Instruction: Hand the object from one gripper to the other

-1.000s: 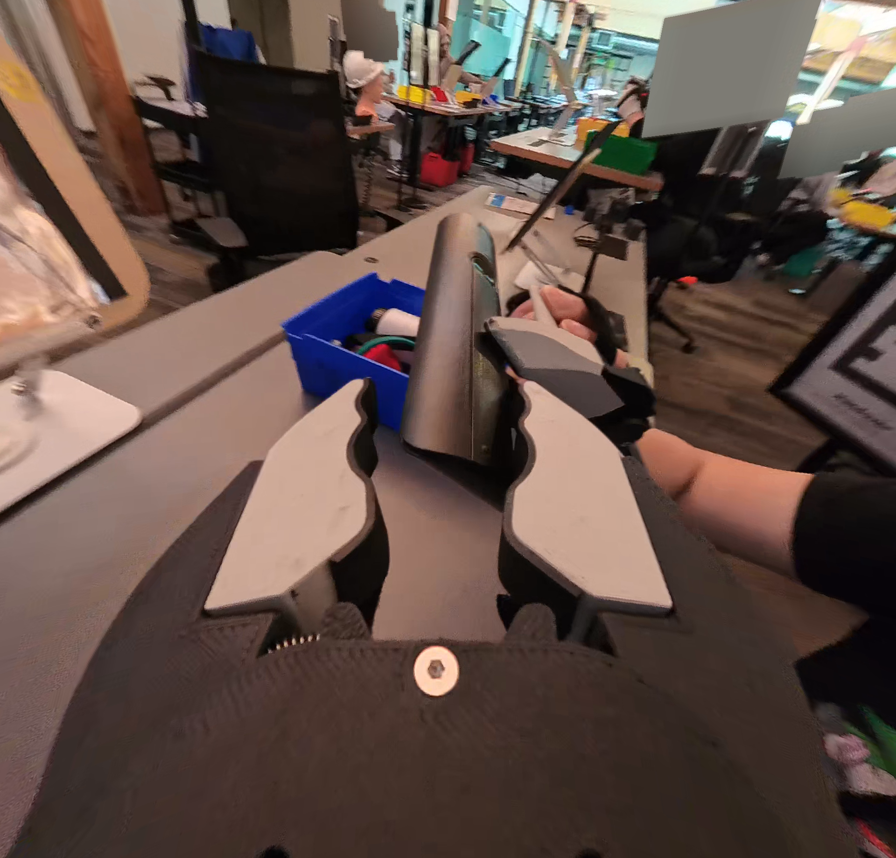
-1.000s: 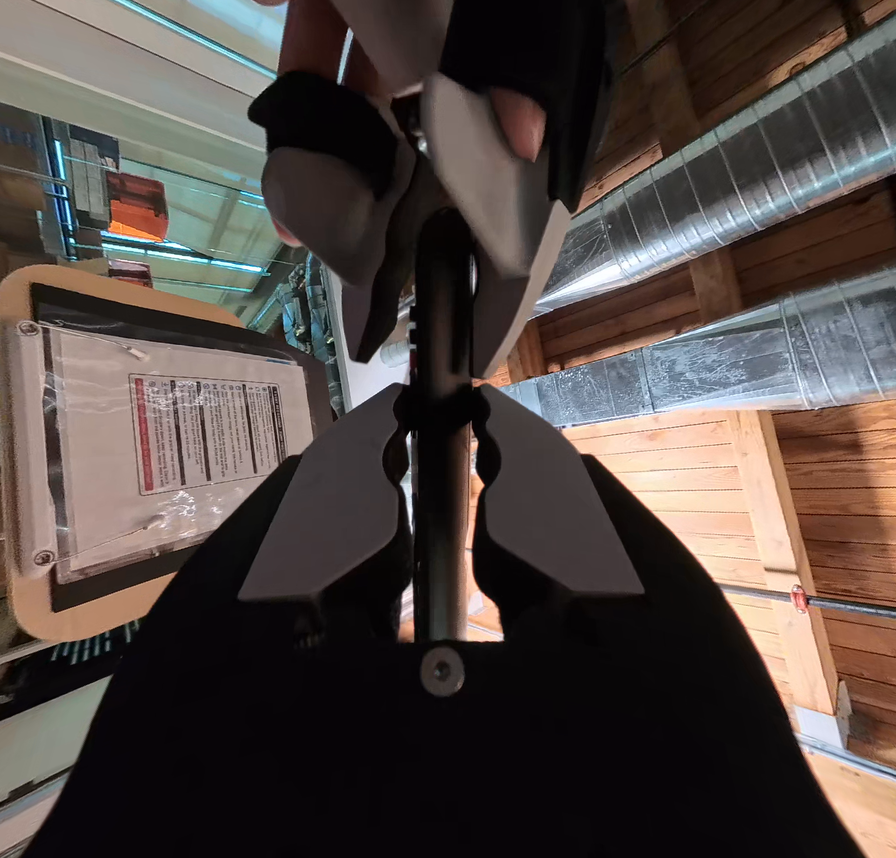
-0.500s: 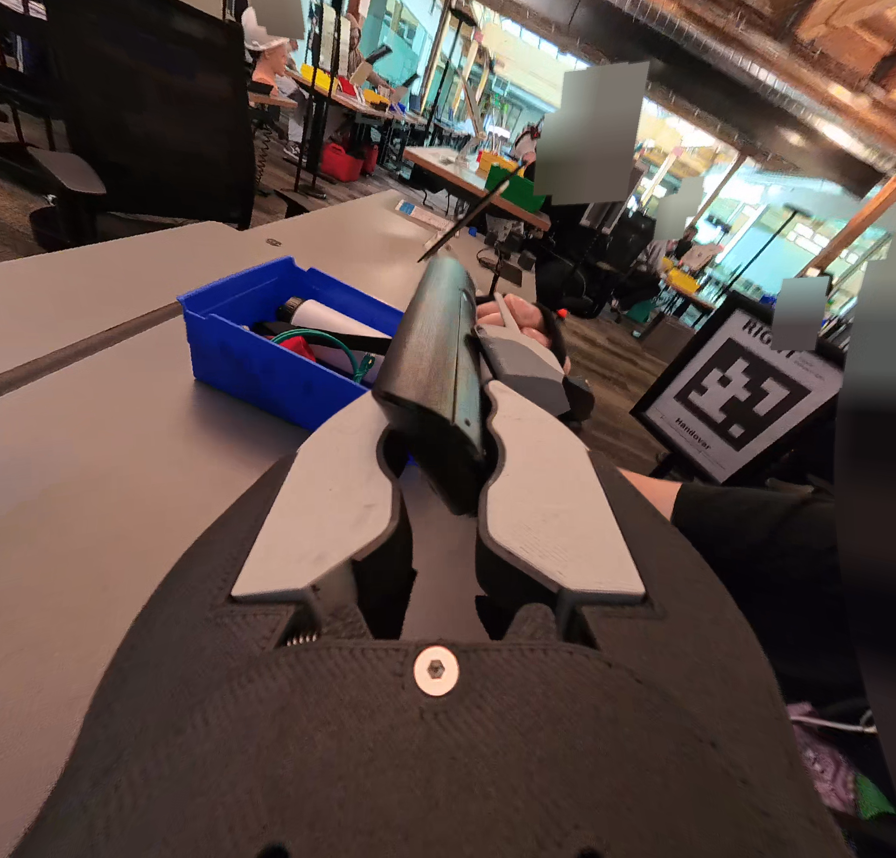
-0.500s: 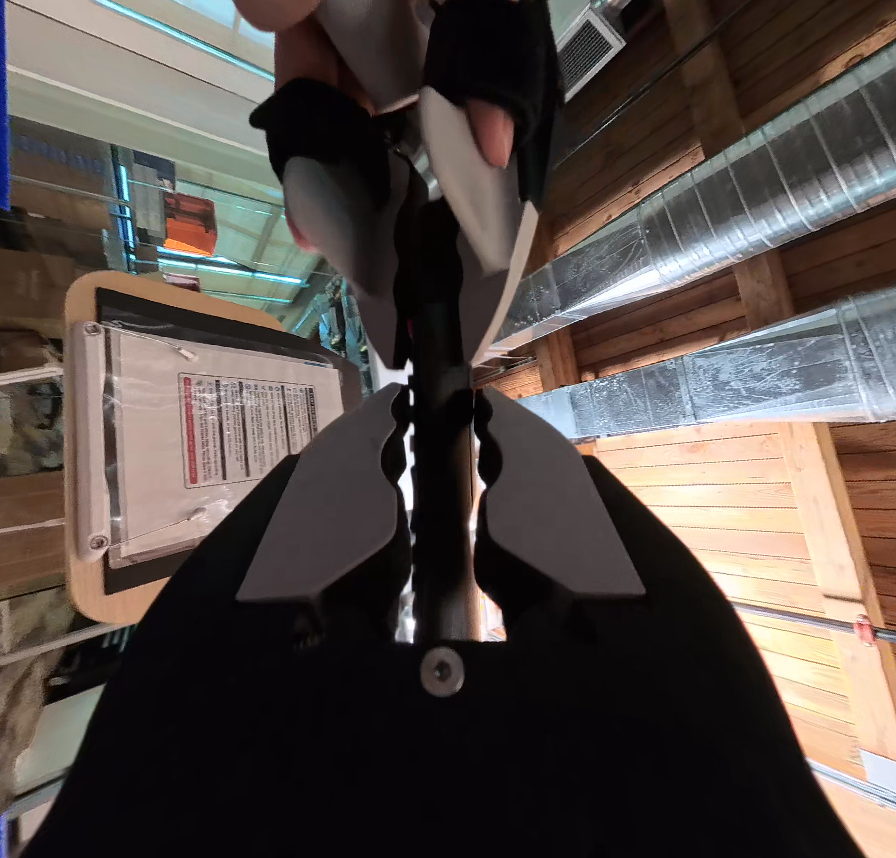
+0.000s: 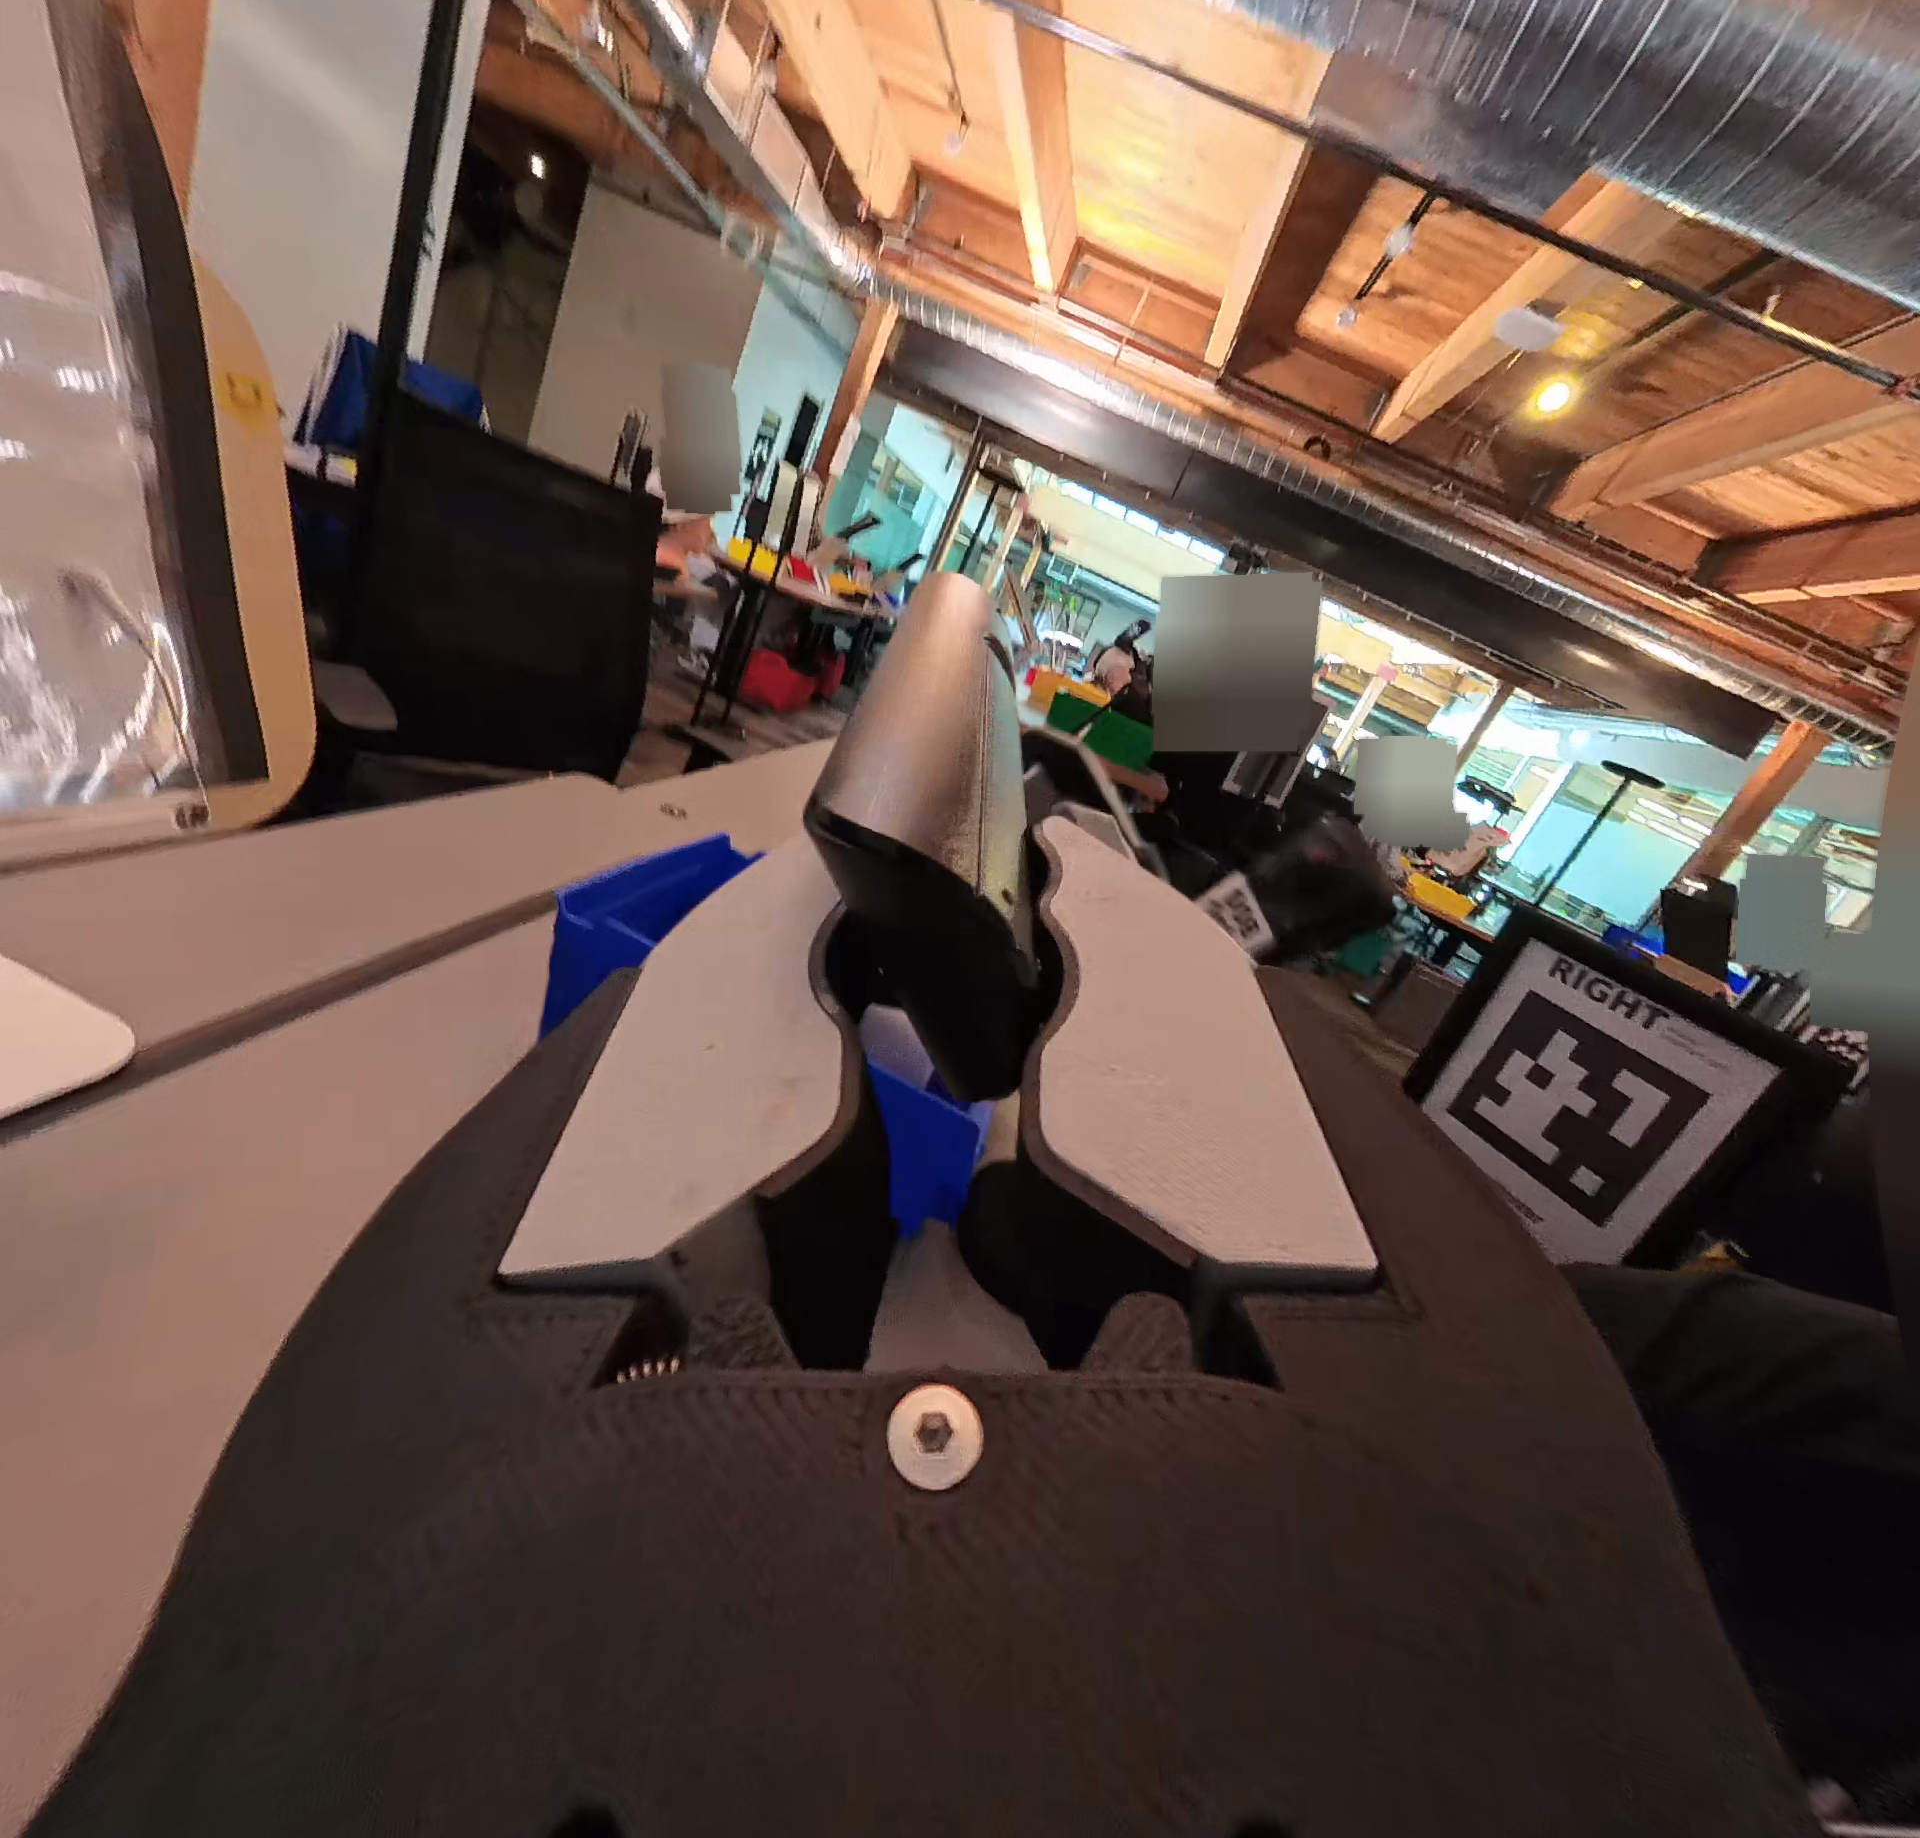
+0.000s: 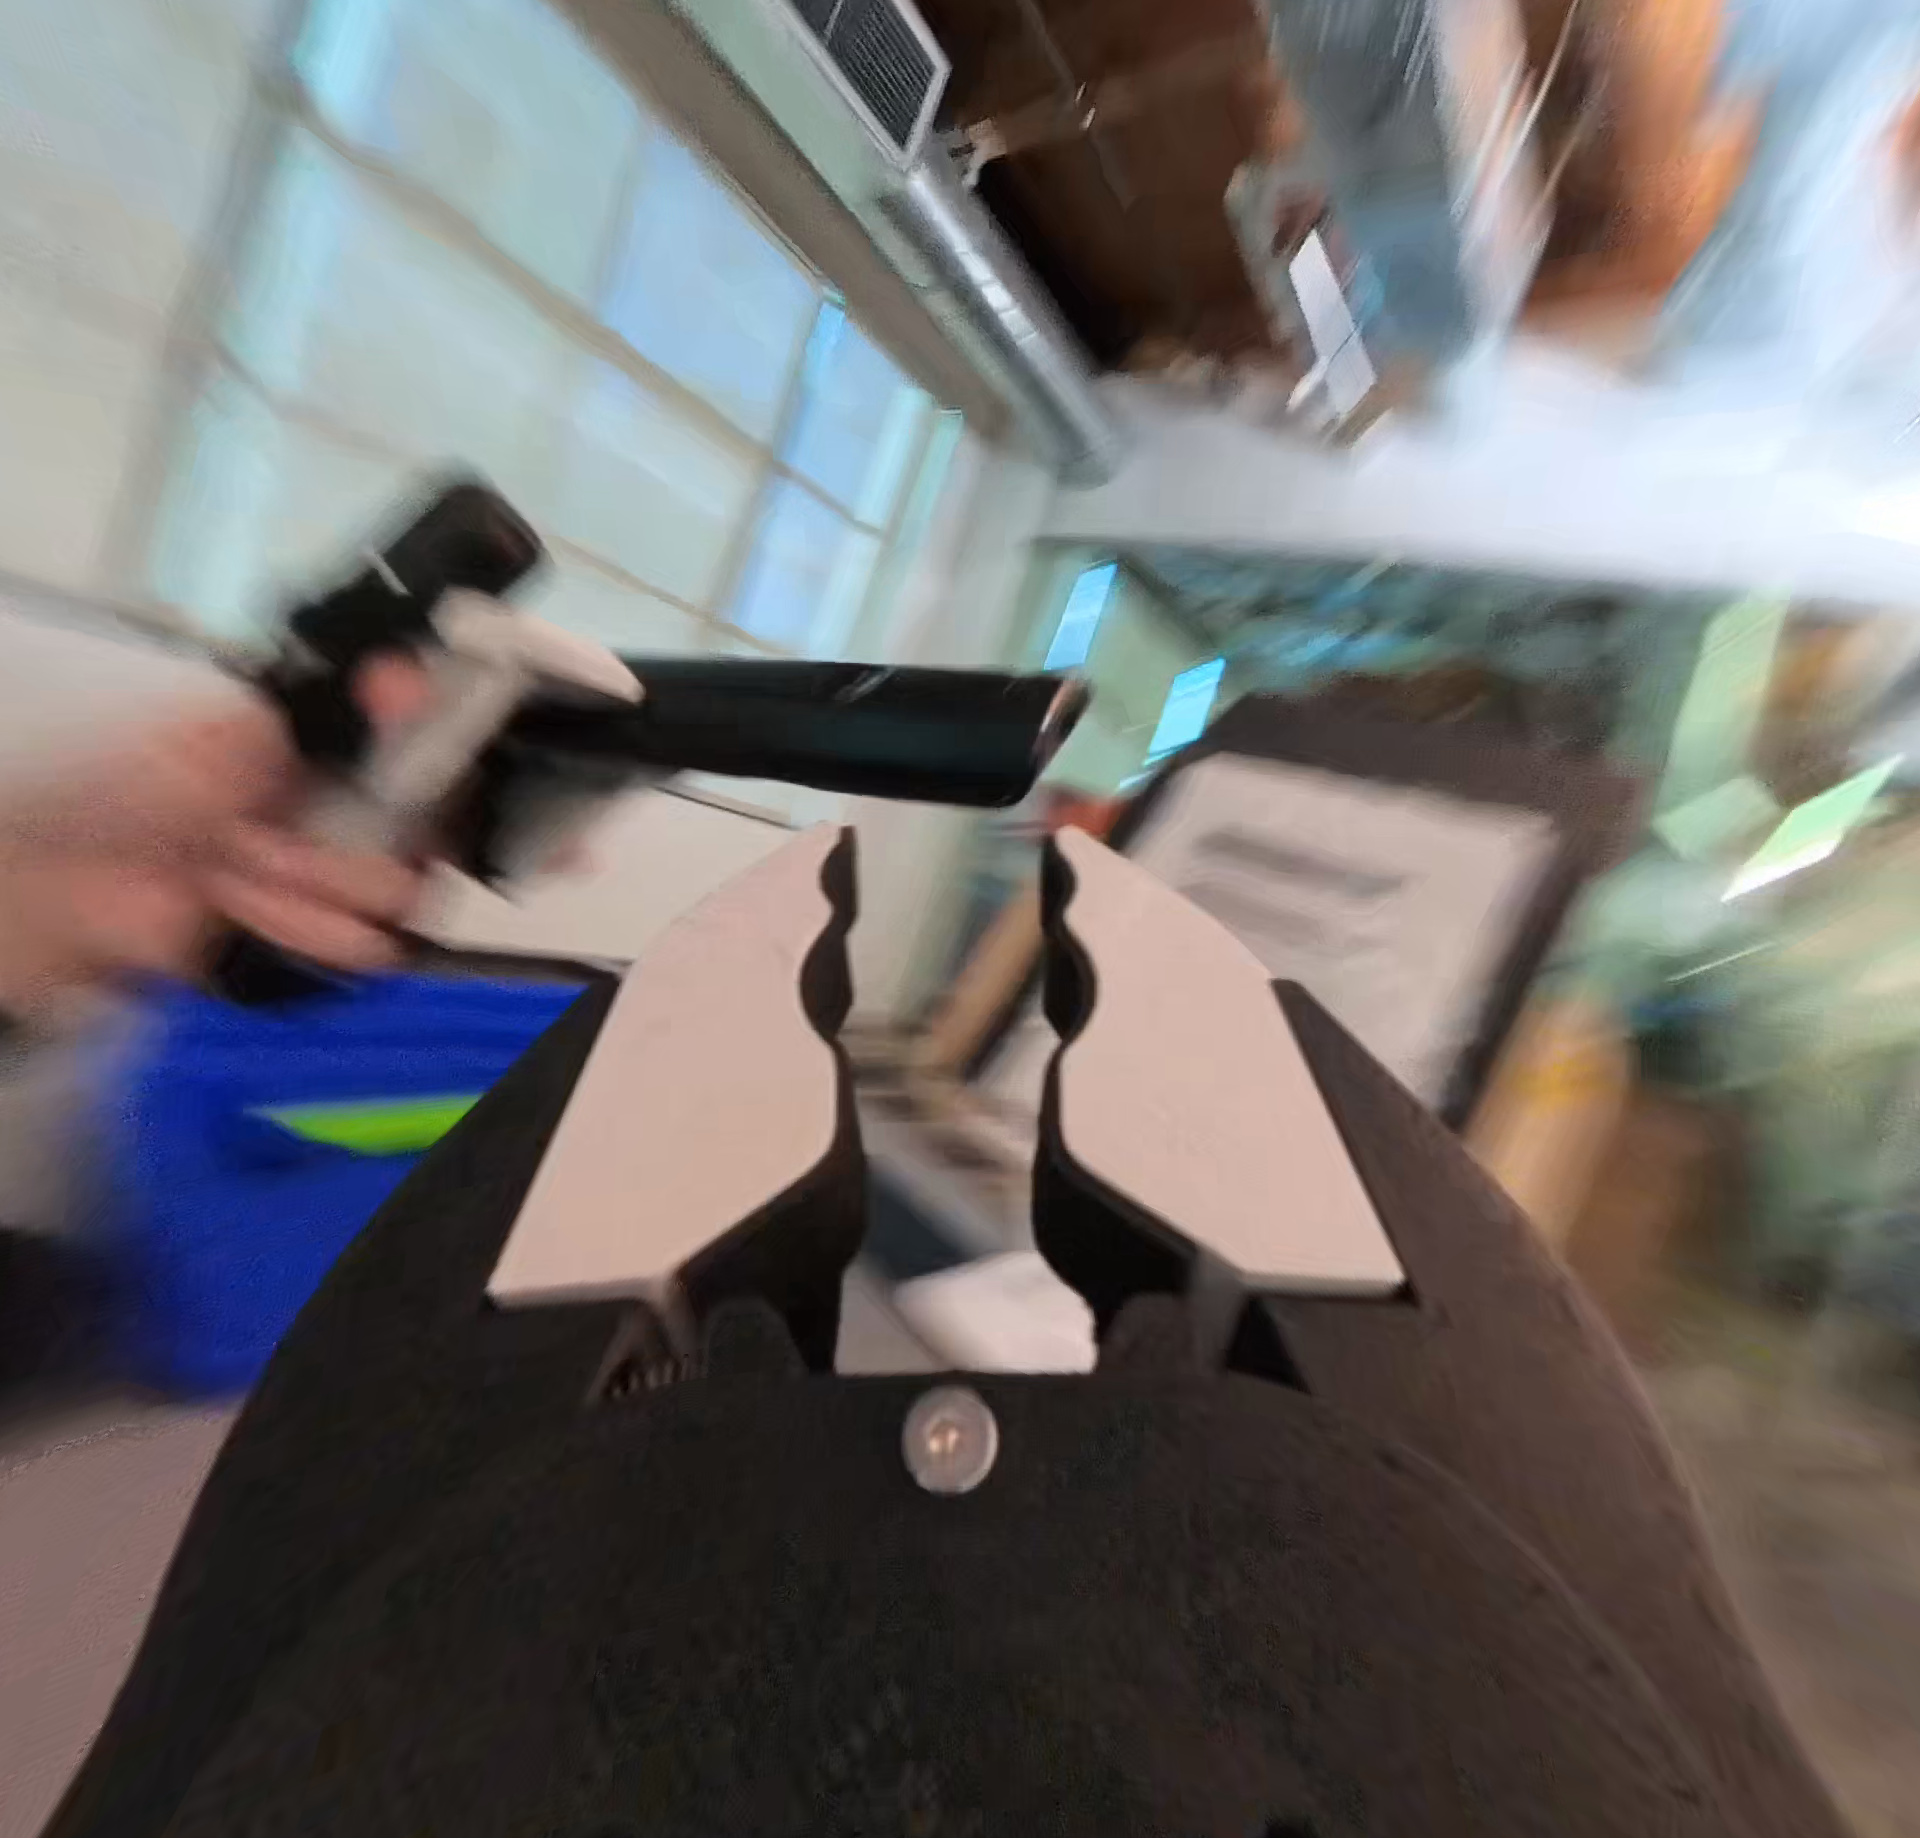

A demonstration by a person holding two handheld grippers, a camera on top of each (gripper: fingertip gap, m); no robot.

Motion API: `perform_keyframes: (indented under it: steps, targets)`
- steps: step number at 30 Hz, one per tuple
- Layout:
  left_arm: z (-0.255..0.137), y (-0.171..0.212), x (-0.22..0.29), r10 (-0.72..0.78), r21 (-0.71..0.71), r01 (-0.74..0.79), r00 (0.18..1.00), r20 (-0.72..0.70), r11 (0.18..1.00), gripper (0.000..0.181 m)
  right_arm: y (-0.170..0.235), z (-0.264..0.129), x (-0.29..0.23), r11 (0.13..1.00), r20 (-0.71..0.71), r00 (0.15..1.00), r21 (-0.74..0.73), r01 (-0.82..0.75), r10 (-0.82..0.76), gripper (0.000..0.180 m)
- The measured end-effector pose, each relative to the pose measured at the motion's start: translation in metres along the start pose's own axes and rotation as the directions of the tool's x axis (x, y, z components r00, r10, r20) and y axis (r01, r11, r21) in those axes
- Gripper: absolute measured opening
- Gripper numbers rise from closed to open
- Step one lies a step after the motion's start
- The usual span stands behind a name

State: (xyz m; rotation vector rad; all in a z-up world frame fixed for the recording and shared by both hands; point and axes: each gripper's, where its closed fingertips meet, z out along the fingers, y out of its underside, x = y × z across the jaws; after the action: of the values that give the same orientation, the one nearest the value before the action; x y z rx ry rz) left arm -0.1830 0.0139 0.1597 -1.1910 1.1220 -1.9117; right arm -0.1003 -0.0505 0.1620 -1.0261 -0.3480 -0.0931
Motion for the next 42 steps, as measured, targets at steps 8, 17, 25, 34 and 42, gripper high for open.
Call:
perform_keyframes:
  steps: [8,17,25,34,42]
  targets:
    - [0.033,0.026,0.038,0.261,0.099,-0.259,0.965,-0.011,0.961,0.026,-0.003,0.016,-0.039,0.542,0.342,0.494,-0.054,-0.839,0.799,0.058]
    - [0.059,0.078,0.035,0.344,-0.090,-0.350,0.936,-0.072,0.932,0.038,-0.006,0.008,-0.026,0.444,0.387,0.386,-0.070,-0.893,0.838,0.026]
    - [0.051,0.085,0.024,0.244,-0.236,-0.267,0.962,-0.122,0.934,0.052,0.030,-0.004,-0.050,0.628,0.385,0.497,-0.512,-0.586,0.778,0.026]
    - [0.048,0.138,0.023,0.207,-0.490,-0.294,0.952,-0.226,0.820,0.027,0.040,-0.017,-0.078,0.636,0.421,0.498,-0.647,-0.421,0.758,0.026]
    - [0.056,0.097,-0.002,0.314,-0.279,-0.311,0.949,-0.034,0.908,0.025,0.015,0.004,0.000,0.933,0.183,0.930,-0.233,-0.273,0.318,0.068]
